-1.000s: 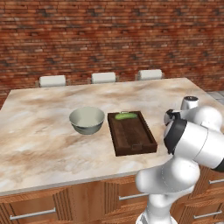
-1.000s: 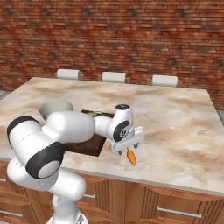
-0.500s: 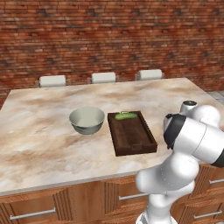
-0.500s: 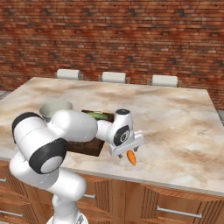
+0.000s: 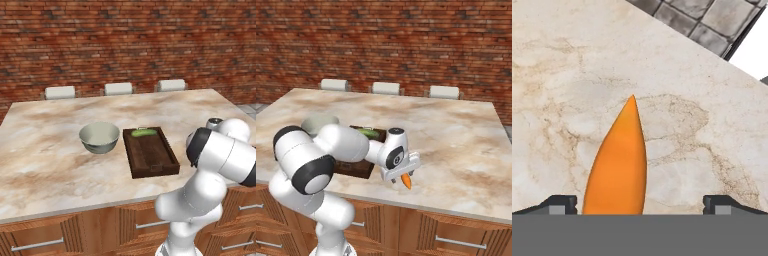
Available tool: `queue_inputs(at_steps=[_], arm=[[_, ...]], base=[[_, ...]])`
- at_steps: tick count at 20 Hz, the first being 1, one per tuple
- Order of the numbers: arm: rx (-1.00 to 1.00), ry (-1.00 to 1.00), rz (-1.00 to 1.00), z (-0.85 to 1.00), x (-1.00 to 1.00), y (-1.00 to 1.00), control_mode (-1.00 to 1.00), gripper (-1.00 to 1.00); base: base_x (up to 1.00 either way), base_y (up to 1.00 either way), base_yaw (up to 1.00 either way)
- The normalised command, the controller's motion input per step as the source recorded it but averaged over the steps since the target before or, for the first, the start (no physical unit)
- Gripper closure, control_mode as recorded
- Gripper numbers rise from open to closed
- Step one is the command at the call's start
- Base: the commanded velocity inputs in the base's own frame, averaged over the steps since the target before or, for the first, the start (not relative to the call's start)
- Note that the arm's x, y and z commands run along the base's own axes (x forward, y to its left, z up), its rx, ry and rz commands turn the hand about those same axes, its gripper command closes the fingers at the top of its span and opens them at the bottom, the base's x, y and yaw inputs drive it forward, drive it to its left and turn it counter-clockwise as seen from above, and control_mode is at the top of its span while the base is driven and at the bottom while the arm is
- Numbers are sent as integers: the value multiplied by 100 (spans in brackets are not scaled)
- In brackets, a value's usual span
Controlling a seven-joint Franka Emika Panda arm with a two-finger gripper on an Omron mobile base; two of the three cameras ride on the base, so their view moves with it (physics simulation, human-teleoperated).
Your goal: Place the two vegetables and bowl onto the tray for setting up a vegetable dip station.
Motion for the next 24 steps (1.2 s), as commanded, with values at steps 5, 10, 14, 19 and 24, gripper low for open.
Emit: queue_inputs(at_steps=[5, 10, 14, 19, 24], arm=[[0, 0, 0, -11, 5, 0, -100, -100], [0, 0, 0, -11, 5, 0, -100, -100], [0, 0, 0, -12, 11, 0, -100, -100], [0, 0, 0, -13, 10, 0, -100, -100], [0, 0, 0, -10, 2, 0, -100, 100]], base=[[0, 0, 0], [0, 0, 0], [0, 0, 0], [0, 0, 0], [0, 0, 0]])
